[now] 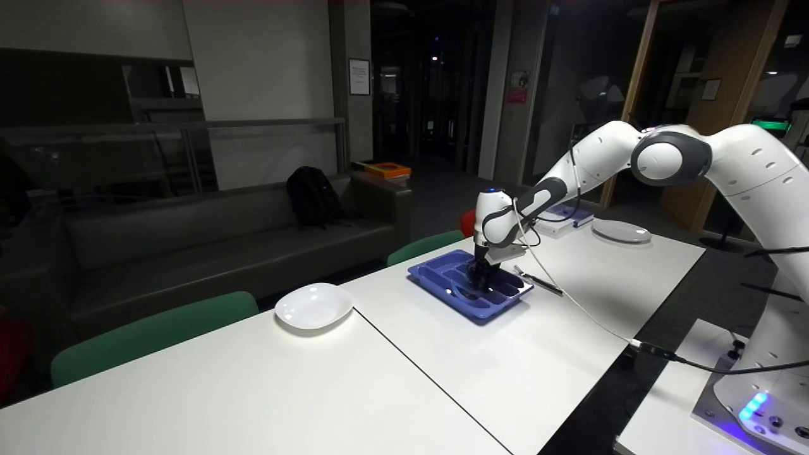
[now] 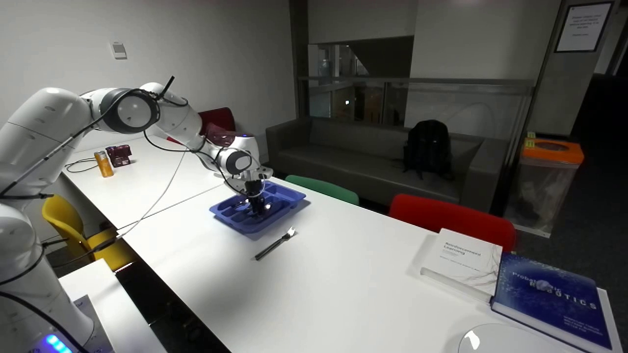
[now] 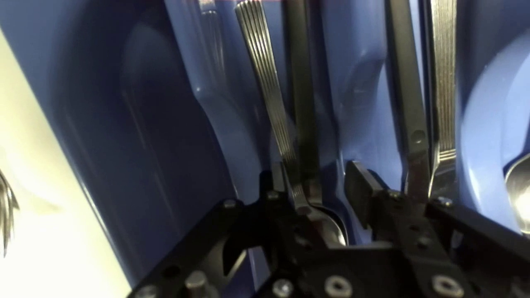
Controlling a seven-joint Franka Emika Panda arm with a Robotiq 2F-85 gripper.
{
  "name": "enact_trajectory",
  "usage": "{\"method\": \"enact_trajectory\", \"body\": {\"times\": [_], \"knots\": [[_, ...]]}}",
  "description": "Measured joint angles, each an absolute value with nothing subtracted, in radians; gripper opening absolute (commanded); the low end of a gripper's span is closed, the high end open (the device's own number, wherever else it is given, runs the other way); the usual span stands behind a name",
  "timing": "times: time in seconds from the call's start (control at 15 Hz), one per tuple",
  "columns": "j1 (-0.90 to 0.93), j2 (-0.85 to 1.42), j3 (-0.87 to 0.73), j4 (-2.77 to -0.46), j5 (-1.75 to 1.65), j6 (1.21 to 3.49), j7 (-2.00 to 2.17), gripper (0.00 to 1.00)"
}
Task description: Pick the cutlery in the rack and put them on the table
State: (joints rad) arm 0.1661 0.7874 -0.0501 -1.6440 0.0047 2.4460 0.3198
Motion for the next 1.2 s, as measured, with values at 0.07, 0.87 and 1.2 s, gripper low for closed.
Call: {"method": "enact_trajectory", "body": {"times": [0.07,0.87,1.2], "knots": [[0.166,0.789,-0.05,-1.64,0.005,2.441,0.32,0.07],[0.154,0.795,-0.043,-1.62,0.005,2.424,0.3,0.05],[0.157,0.781,-0.045,-1.593,0.004,2.397,0.301,0.05]]}}
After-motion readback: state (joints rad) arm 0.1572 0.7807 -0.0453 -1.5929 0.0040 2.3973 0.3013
